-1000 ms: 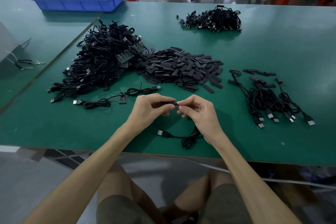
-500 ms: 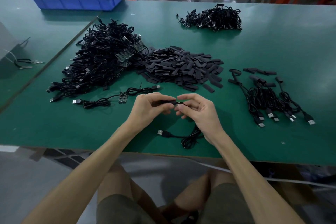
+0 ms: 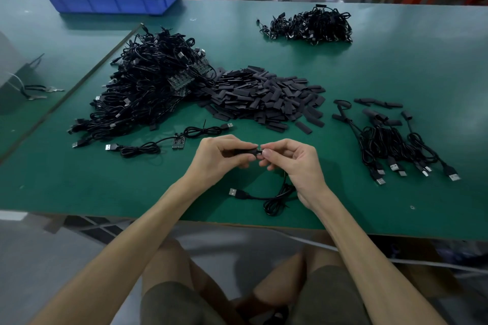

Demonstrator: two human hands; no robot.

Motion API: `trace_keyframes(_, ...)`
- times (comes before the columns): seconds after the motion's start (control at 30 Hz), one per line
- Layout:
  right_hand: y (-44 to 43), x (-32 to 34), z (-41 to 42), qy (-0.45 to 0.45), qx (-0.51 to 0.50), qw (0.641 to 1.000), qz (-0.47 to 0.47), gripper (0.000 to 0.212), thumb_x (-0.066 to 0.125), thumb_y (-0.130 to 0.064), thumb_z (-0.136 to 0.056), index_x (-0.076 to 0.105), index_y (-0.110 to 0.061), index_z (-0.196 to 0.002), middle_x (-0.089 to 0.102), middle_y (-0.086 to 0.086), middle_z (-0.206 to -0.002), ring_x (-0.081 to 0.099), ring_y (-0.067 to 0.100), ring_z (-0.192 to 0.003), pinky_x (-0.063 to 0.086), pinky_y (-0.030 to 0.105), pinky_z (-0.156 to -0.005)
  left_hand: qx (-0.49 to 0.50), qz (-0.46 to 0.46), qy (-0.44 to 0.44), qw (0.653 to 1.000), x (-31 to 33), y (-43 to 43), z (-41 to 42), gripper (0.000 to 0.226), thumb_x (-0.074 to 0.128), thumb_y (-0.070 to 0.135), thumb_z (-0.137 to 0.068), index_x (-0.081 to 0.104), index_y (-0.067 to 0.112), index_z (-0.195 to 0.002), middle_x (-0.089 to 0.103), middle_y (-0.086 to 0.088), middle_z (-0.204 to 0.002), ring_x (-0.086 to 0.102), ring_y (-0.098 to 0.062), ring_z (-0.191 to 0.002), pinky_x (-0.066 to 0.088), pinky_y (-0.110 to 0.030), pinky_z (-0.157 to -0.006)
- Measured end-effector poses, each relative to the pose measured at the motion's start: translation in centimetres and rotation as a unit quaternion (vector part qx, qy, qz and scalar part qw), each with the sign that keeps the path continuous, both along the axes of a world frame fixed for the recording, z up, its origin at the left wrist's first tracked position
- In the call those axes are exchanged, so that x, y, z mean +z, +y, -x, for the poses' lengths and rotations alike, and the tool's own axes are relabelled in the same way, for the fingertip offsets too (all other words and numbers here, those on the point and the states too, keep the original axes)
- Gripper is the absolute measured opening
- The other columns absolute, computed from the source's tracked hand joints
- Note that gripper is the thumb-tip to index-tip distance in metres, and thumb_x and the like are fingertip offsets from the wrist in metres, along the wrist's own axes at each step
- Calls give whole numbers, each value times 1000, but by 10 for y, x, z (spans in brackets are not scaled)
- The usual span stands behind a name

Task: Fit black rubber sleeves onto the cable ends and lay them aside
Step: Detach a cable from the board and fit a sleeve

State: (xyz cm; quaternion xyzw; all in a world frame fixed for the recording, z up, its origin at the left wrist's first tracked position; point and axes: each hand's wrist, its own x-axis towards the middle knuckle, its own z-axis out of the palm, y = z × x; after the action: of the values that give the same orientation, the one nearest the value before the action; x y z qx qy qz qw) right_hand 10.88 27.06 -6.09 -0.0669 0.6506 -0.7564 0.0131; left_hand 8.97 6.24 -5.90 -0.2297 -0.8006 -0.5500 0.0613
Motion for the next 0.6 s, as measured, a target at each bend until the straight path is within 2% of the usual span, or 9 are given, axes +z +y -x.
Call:
trace_keyframes(0.17,-1,1,0,1,-1,1000,-12,6,75,-2,-91,76,-3,-97,79,15,-86,75,21,-73,57,23,-66,3,-10,-13,1000,1,0,0,26,82,14,-83,79,9,-108,76,-3,-92,75,-22,-70,62,-34,-74)
trace_keyframes(0.37,-2,0,-1,7,3,999,-33,3,72,-7,-95,73,-6,-97,79,13,-86,76,24,-76,58,26,-65,7,4,-21,1000,0,-1,2,22,79,14,-87,79,10,-108,76,-1,-82,73,-17,-66,57,-23,-71)
trace_keyframes(0.5,-4,-1,-1,25,-2,998,-61,4,71,-12,-97,72,-9,-99,78,10,-88,76,23,-80,57,26,-67,10,12,-54,998,-1,-1,3,11,69,17,-96,79,13,-99,73,2,-70,66,-14,-57,52,-22,-59)
trace_keyframes(0.6,-3,-1,0,24,-5,997,-71,5,72,-12,-97,73,-12,-101,78,8,-87,75,22,-80,56,25,-65,-2,12,-71,997,-1,1,2,16,63,18,-101,76,12,-94,70,-1,-68,60,-13,-50,47,-22,-50)
